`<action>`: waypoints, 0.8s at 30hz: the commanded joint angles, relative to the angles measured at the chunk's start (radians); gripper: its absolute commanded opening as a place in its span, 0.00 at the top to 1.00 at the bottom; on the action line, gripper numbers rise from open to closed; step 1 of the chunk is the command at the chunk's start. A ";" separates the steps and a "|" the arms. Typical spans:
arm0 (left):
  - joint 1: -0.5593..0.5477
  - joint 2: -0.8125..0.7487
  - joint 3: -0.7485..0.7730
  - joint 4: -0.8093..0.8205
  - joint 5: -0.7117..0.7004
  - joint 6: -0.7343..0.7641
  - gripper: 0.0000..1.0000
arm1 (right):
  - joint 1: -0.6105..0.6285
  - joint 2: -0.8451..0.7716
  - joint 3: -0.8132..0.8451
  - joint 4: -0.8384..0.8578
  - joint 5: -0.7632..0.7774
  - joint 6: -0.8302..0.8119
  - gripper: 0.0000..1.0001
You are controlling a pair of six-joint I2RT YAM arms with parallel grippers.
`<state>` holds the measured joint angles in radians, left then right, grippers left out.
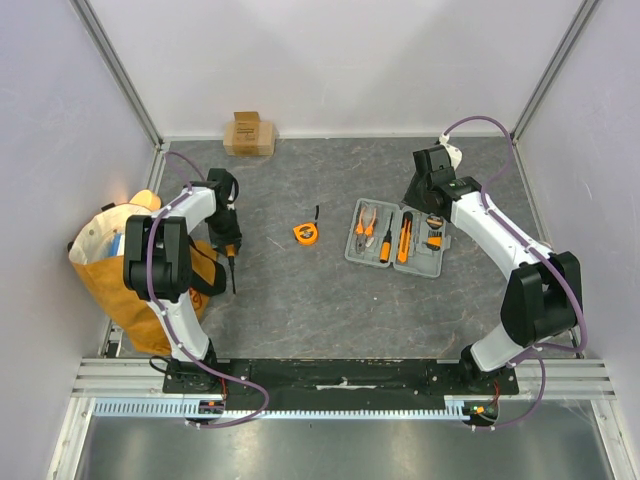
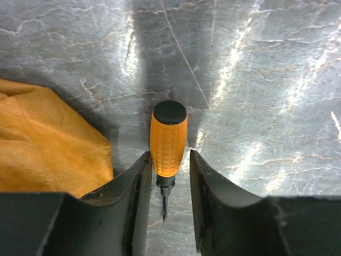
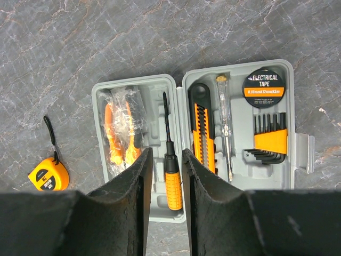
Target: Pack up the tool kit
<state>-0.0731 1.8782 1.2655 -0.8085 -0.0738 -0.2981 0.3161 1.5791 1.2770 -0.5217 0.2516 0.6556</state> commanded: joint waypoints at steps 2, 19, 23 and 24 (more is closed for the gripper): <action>-0.017 0.035 0.029 0.037 0.138 -0.033 0.62 | -0.005 -0.024 0.001 0.015 0.008 0.003 0.66; -0.132 -0.039 0.155 -0.008 0.069 0.017 0.98 | -0.014 -0.063 -0.011 0.014 0.011 -0.019 0.66; -0.224 -0.063 0.279 0.003 0.201 0.020 0.98 | -0.017 -0.076 -0.022 0.011 0.015 -0.022 0.65; -0.253 -0.060 0.308 0.011 0.232 0.022 0.98 | -0.017 -0.079 -0.024 0.011 0.015 -0.022 0.65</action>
<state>-0.2455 1.8866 1.4399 -0.8310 0.0216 -0.2981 0.3042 1.5452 1.2678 -0.5201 0.2520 0.6464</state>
